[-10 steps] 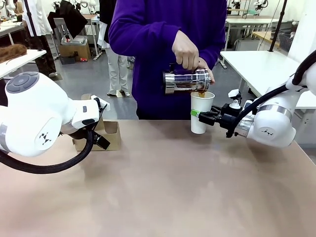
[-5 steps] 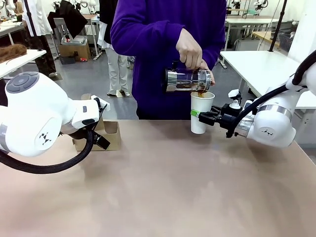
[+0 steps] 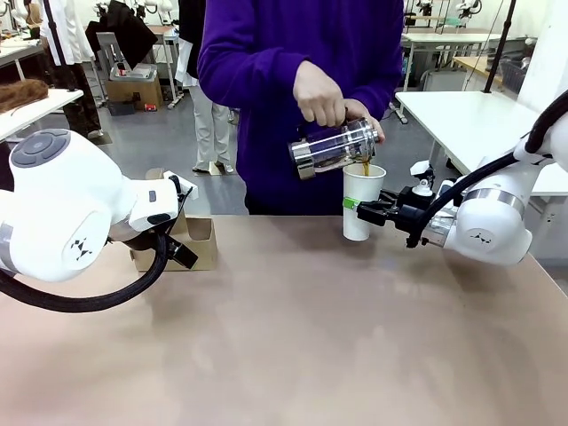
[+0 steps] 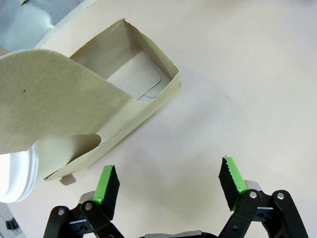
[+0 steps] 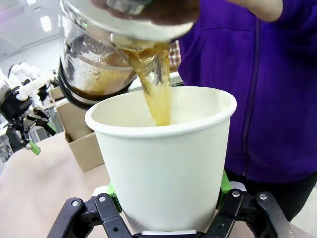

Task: Pour a drink into a cup and package it in a carrier.
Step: When a person places the Paper Cup Lid on the 600 ml Paper Cup , lift the 600 ml Paper Cup.

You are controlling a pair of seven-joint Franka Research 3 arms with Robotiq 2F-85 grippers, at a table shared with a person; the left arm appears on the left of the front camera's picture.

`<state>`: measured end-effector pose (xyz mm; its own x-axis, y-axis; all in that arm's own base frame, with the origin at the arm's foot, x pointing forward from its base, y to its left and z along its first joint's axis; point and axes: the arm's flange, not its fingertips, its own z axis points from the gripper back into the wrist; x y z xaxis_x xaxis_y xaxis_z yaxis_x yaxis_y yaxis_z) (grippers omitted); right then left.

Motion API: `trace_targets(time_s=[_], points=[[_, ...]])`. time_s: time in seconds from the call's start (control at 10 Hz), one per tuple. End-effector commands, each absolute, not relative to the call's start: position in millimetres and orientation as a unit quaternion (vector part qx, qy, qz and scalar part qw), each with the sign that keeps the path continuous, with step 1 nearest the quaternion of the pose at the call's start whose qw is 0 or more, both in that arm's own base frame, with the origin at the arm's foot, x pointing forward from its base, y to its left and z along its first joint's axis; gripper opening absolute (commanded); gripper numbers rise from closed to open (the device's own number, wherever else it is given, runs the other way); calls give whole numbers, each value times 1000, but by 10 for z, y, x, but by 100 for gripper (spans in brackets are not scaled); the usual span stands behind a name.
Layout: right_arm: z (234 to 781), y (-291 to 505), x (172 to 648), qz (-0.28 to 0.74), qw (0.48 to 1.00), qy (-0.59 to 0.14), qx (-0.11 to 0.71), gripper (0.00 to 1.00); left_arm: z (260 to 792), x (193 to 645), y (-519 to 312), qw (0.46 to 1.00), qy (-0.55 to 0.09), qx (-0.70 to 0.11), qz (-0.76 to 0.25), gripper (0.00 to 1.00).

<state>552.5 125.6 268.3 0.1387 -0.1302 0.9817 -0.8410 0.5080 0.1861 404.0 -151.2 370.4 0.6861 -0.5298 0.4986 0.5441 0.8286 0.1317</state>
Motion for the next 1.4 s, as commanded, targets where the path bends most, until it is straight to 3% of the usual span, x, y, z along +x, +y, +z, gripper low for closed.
trace_targets(time_s=[0.0, 1.3], points=[[2730, 1264, 5499, 282, 633, -594, 408, 80, 3706, 4037, -1512, 918, -267, -14, -292, 100], [2730, 1264, 5499, 282, 633, -594, 408, 80, 3706, 4037, -1512, 918, -267, -14, -292, 100]])
